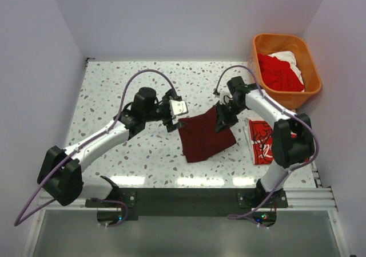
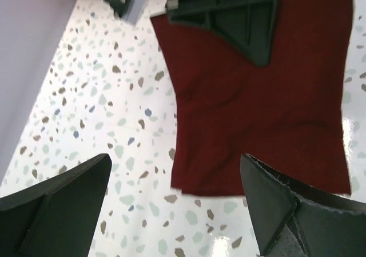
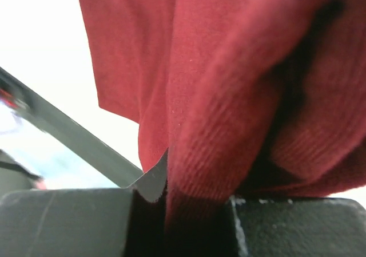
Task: Fold and stack the t-shirts
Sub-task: Neatly place the folded tshirt to the corner
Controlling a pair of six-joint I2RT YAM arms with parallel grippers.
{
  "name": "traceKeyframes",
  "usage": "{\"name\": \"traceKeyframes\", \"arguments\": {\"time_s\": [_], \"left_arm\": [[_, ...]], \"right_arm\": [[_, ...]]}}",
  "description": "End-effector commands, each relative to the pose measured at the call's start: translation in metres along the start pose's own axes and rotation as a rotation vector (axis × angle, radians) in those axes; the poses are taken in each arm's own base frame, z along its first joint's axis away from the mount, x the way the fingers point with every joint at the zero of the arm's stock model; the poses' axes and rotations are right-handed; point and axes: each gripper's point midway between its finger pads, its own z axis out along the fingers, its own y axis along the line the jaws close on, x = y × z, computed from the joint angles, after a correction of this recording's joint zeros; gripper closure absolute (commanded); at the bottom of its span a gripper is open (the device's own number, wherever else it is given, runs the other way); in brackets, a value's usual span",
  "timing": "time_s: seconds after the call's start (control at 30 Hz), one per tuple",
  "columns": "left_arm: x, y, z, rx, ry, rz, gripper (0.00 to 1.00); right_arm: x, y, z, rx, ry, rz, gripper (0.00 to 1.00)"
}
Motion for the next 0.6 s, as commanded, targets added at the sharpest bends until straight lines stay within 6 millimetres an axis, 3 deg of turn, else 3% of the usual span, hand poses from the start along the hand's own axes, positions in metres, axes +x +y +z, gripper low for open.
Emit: {"name": "traceKeyframes", "arguments": {"time_s": [0.0,0.23,0.33,0.47,0.57], "left_arm": [[0.023,0.005,-0.01,-0.008,0.128,-0.009,0.0],[0.05,0.019,-0.011,-0.015,0.233,-0.073,0.0],[0.058,0.028,-0.008,-0.023,0.264,-0.059,0.0],[0.06,0.035,-0.003,-0.022,0.281,-0.052,0.0],[0.063,0.035,0.002,-0.011,0.282,-0.055,0.0]], "right_arm": [[0.037,-0.011,-0.045,0.127,0.075,-0.158,1.0],[0.04,-0.026,-0.099,0.299,-0.025,-0.276,1.0],[0.045,-0.044,-0.122,0.411,-0.018,-0.304,1.0],[0.066,-0.057,-0.143,0.468,0.029,-0.305,1.0],[0.068,-0.058,-0.155,0.486,-0.011,-0.297,1.0]]}}
